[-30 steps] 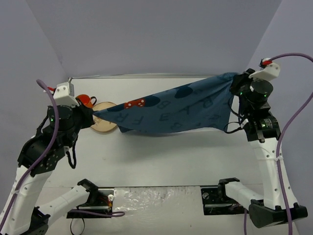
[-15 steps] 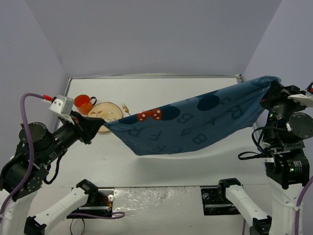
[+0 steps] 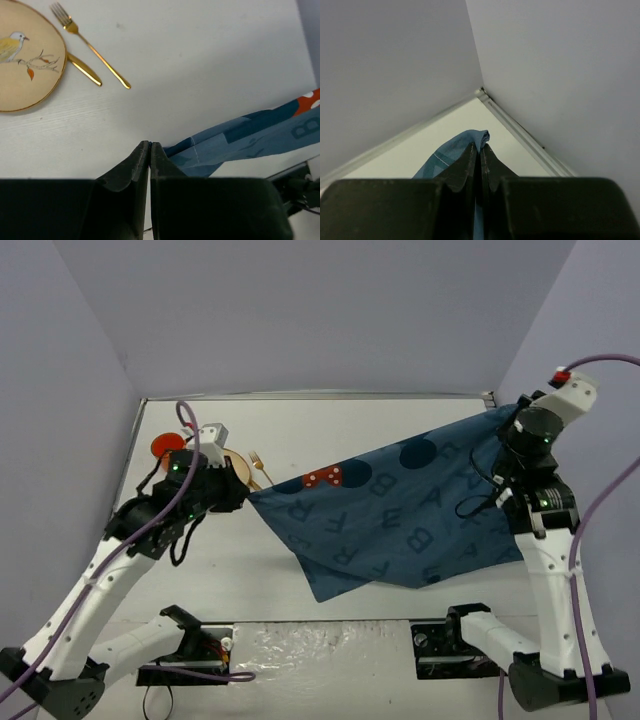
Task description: Set the dinner table for one person
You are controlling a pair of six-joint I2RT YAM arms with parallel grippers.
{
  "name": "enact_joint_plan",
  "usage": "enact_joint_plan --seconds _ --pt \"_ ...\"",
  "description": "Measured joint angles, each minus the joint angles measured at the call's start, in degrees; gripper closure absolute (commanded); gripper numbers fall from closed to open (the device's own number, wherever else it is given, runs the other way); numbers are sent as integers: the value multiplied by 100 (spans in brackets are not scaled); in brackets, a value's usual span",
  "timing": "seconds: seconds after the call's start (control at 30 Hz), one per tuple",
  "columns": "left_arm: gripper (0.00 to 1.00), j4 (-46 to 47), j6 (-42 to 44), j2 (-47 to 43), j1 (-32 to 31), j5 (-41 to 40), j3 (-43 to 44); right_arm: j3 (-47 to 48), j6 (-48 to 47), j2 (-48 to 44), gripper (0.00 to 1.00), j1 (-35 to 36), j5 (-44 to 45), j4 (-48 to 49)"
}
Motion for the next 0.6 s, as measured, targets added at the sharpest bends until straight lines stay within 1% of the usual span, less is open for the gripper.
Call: enact_joint_plan --seconds 0.13,0.23,0.4,0.6 --pt "100 110 -106 488 3 -326 -325 -384 -1 571 100 -3 14 44" --pt "100 233 -98 550 6 -479 -311 -515 -16 662 100 -11 -44 56" --pt "100 340 141 414 6 -519 250 -429 -133 280 100 -41 -237 238" --pt "100 415 539 -171 6 -379 691 -183 -231 -521 100 -41 -442 426"
